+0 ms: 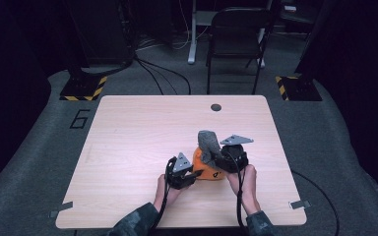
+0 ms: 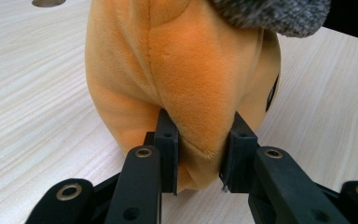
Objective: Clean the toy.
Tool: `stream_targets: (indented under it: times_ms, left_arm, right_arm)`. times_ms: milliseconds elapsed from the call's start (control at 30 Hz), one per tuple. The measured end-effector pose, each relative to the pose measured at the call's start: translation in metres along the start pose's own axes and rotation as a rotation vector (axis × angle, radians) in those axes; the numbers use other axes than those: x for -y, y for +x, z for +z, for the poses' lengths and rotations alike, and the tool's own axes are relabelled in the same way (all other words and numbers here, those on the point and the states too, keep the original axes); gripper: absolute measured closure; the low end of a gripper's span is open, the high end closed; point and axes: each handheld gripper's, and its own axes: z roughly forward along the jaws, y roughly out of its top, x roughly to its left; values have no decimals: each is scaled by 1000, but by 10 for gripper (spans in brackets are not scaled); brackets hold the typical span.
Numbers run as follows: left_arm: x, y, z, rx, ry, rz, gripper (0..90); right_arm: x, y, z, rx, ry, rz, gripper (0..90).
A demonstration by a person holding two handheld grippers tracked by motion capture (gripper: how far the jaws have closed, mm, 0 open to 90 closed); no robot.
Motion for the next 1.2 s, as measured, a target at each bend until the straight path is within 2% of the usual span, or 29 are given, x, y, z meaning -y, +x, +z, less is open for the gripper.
stream_targets:
  times_ms: [267, 467, 533, 600, 633, 733, 833, 1033, 1200]
  left_arm:
    - [0, 3, 0, 8, 3, 1, 702]
    - [0, 3, 0, 8, 2, 3, 699]
    - [0, 3, 0, 7, 2, 5, 699]
    - [0, 3, 0, 9, 2, 4, 696]
    - [0, 3, 0, 9, 1, 4, 696]
    - [0, 3, 1, 10, 1, 5, 695]
    - [0, 3, 1, 10, 0, 4, 695]
    - [1, 3, 1, 13, -3, 5, 695]
    - [1, 3, 0, 13, -1, 7, 694]
  right_arm:
    - [10, -23, 0, 16, 37, 54, 713]
    - [18, -38, 2, 36, 66, 71, 713]
    - [21, -43, 4, 34, 78, 96, 713]
    - [24, -49, 6, 38, 90, 89, 713]
    - [26, -51, 6, 36, 100, 121, 713]
    - [30, -57, 9, 46, 109, 129, 713]
    - [34, -61, 12, 57, 125, 161, 713]
    - [46, -71, 24, 82, 197, 197, 714]
    - [56, -77, 38, 82, 280, 189, 715]
